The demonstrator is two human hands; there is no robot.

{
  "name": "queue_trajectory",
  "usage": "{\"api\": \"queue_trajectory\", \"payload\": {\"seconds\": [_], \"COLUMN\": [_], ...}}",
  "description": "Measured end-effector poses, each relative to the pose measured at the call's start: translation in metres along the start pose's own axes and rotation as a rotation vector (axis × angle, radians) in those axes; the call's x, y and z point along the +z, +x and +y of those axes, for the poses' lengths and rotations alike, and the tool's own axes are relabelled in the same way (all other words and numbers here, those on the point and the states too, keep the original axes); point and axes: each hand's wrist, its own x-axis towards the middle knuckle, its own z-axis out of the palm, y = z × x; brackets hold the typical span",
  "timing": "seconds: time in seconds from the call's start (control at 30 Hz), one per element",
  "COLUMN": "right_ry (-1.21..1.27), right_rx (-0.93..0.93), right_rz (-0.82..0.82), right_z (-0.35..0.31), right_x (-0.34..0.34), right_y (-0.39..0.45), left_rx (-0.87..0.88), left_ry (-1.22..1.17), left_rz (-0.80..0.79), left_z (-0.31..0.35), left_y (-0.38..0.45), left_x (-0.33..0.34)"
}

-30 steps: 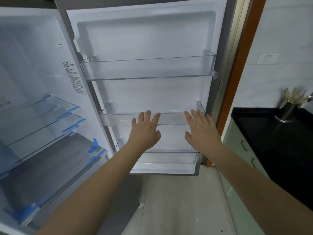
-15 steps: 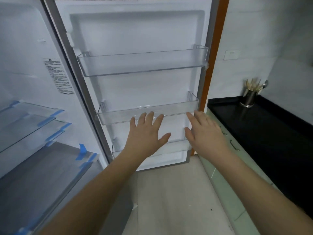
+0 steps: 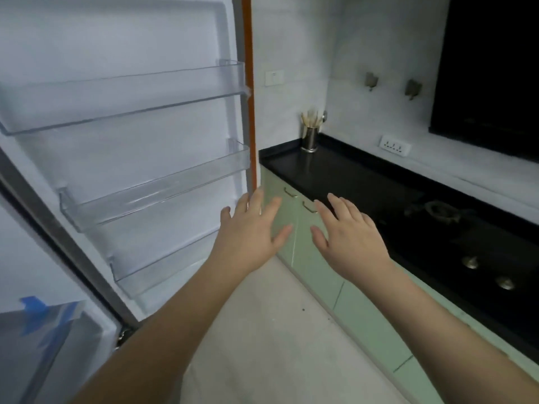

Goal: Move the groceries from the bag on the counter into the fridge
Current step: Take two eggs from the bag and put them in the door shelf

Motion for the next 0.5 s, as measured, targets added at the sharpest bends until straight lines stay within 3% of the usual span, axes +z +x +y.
{"api": "queue_trajectory", "payload": {"seconds": [0.27, 0.5], "right_ry": [-0.142, -0.231], "right_rx": [0.287, 0.5], "right_rz": [0.04, 0.056], "right_z": [0.079, 0.135], "right_x": [-0.018, -0.032], "right_y": [-0.094, -0.205], "left_rx": [0.309, 0.586], "left_ry": [-0.035, -0.08], "left_rz": [-0.038, -0.014], "left_z": [0.118, 0.222], "left_y": [0.014, -0.028], "left_x": [0.004, 0.012]}}
